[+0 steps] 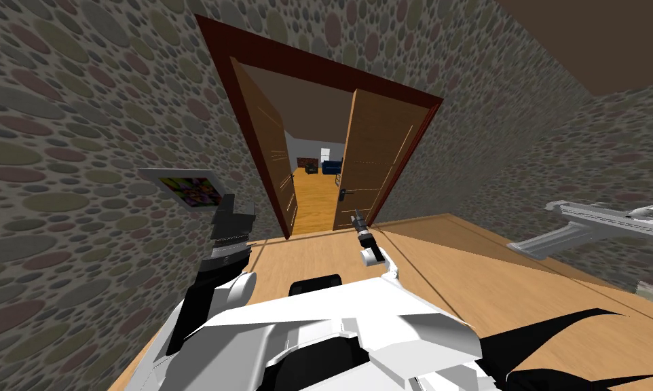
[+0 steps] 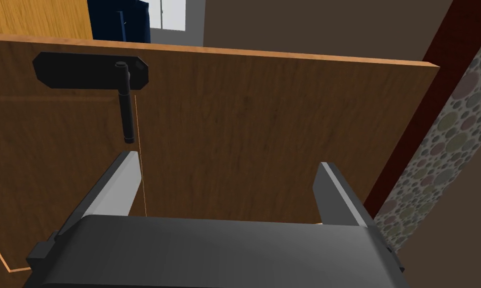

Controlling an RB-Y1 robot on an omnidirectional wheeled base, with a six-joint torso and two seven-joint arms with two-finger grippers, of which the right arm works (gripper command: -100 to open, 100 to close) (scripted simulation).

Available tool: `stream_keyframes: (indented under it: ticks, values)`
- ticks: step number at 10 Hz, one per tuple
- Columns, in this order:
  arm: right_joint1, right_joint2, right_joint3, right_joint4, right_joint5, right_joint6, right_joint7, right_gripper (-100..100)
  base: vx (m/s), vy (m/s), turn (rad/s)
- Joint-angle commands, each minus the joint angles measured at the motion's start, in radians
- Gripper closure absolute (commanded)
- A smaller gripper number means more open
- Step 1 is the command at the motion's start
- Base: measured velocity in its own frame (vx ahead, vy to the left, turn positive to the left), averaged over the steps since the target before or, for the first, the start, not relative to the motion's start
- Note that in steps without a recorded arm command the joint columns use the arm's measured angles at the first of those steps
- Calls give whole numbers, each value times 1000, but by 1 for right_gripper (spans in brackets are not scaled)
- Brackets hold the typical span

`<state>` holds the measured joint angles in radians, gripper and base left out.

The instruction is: Push the door open

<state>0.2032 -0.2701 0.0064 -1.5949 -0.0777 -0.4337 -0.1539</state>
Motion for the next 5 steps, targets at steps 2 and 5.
stream_keyframes:
  ticks: [2, 5]
  values:
    - [-41, -34, 7, 80, -27, -11, -19, -100, 90, -61, 85]
    - [-73, -60, 12, 156, -47, -18, -32, -100, 63, -42, 51]
